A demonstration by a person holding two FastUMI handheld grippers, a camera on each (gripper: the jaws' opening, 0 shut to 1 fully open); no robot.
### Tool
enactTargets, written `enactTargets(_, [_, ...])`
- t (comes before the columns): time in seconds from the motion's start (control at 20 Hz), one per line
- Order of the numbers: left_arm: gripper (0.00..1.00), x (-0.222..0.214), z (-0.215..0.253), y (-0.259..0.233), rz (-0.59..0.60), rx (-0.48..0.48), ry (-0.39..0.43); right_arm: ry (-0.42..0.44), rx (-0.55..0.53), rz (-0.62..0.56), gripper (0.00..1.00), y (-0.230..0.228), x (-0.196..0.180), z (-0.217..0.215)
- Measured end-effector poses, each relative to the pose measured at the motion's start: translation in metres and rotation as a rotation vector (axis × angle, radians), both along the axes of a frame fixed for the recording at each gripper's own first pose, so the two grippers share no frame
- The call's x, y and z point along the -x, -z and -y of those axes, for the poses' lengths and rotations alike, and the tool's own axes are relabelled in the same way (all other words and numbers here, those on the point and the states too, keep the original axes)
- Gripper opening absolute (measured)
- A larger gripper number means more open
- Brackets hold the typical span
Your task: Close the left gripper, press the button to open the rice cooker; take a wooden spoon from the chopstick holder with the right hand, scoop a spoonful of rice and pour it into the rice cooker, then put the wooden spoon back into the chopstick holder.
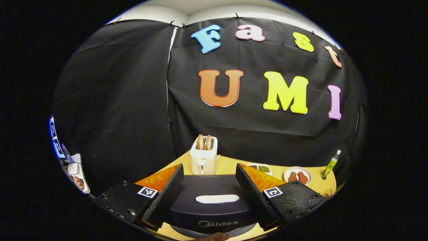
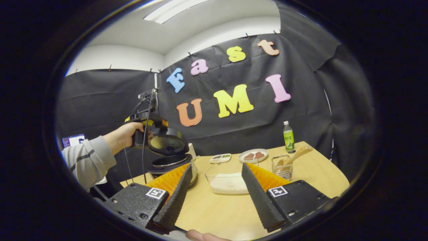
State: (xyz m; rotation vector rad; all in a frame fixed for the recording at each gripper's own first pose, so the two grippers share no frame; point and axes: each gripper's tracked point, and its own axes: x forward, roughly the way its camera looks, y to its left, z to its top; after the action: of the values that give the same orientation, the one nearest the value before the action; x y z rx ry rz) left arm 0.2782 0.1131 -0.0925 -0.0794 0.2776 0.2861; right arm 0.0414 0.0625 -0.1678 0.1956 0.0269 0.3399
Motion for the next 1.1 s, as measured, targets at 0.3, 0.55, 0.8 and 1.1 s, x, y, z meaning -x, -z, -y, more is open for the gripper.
enactTargets(0.3, [0.98, 0.034, 0.020, 0.047, -0.032, 0.022, 0.076, 0.012, 0.039, 0.011, 0.96, -0.013, 0.024, -0.024])
enactTargets(0.55, [0.99, 0.048, 0.025, 0.060, -0.026, 0.004, 0.086, 0.008, 0.061, 0.016, 0.96, -0.018, 0.032, -0.040])
enactTargets(0.8, [0.99, 0.060, 0.031, 0.075, -0.060, 0.017, 0.084, 0.011, 0.079, -0.004, 0.96, -0.016, 0.030, -0.051])
enactTargets(1.1, [0.99, 0.066, 0.034, 0.089, -0.065, -0.001, 0.060, 0.041, 0.089, -0.006, 0.96, -0.021, 0.029, -0.058])
